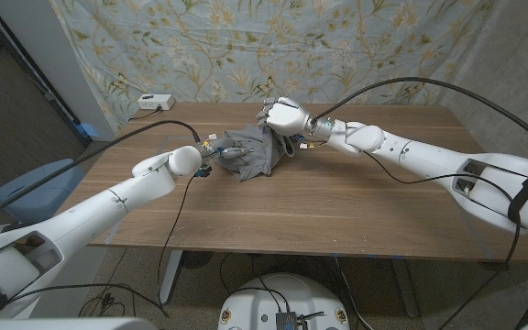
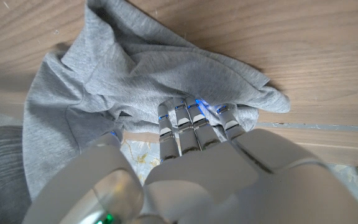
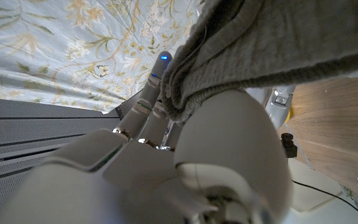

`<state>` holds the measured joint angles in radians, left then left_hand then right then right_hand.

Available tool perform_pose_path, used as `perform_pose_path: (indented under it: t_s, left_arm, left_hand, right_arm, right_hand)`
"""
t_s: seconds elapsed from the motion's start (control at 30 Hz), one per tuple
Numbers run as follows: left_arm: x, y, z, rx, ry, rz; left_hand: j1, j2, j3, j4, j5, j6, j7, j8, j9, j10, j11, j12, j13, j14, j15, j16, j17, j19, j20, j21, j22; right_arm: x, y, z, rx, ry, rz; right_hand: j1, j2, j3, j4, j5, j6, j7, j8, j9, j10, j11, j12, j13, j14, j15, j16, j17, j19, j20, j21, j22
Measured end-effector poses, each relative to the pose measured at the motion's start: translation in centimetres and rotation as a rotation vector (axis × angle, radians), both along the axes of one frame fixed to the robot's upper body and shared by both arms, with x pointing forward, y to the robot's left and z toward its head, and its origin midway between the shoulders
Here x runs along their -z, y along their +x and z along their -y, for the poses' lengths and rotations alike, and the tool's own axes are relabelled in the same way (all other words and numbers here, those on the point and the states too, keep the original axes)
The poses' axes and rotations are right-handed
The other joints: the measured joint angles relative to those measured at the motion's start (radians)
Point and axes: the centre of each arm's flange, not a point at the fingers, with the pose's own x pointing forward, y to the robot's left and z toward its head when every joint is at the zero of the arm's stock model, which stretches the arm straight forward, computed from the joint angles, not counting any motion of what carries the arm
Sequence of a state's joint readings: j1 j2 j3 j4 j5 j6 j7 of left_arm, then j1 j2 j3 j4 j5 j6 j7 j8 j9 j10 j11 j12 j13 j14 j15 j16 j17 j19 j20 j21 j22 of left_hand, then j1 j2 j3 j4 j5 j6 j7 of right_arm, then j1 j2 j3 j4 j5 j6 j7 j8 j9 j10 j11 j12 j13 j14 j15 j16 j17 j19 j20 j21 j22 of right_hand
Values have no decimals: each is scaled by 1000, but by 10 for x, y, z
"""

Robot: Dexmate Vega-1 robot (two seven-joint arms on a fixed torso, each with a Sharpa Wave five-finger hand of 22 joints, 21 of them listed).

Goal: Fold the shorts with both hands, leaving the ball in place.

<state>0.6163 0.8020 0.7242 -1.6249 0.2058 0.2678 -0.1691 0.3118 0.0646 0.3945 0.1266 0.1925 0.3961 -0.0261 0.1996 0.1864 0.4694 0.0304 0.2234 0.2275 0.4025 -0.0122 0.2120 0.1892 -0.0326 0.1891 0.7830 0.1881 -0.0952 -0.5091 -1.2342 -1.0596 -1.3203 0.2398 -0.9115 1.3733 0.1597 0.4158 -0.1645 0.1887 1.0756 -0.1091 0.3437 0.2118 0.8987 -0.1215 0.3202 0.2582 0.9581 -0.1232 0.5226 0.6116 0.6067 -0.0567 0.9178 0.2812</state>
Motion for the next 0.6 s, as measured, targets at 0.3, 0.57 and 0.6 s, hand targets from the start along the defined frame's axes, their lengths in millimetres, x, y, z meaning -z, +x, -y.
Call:
perform_pose_path:
  t_s: [0.3, 0.57, 0.6]
  left_arm:
    - [2, 2, -2, 3, -13, -5]
    - [6, 4, -5, 2, -27, -11]
    - [6, 4, -5, 2, -27, -11]
  left_hand:
    - [-9, 1, -4, 4, 0, 0, 0, -4, 0, 0, 0, 0, 0, -3, 3, 0, 0, -2, -2, -8, 1]
    - [-18, 0, -12, 4, 4, 0, 0, -4, 0, -4, 3, 0, -5, -3, 3, 0, 0, -2, -2, -9, 0]
    - [-18, 0, -12, 4, 4, 0, 0, -4, 0, -4, 3, 0, -5, -3, 3, 0, 0, -2, -2, -9, 0]
  right_arm:
    - [-5, 0, -27, -89, -57, 21]
    - [-5, 1, -47, -129, -111, 21]
    - [-5, 1, -48, -131, -114, 20]
  right_hand:
    - [6, 1, -8, 1, 0, 0, 0, -4, 0, 0, 0, -7, 5, 0, 0, 0, 5, -9, 1, 19, 5]
    - [14, -2, -12, 5, 0, 0, 0, -4, 0, 0, -11, -14, 4, 2, 2, -6, 10, -18, 3, 34, 9]
    - [14, -1, -12, 5, 0, 1, -1, -4, 0, 0, -11, -15, 4, 2, 2, -6, 10, -18, 3, 37, 9]
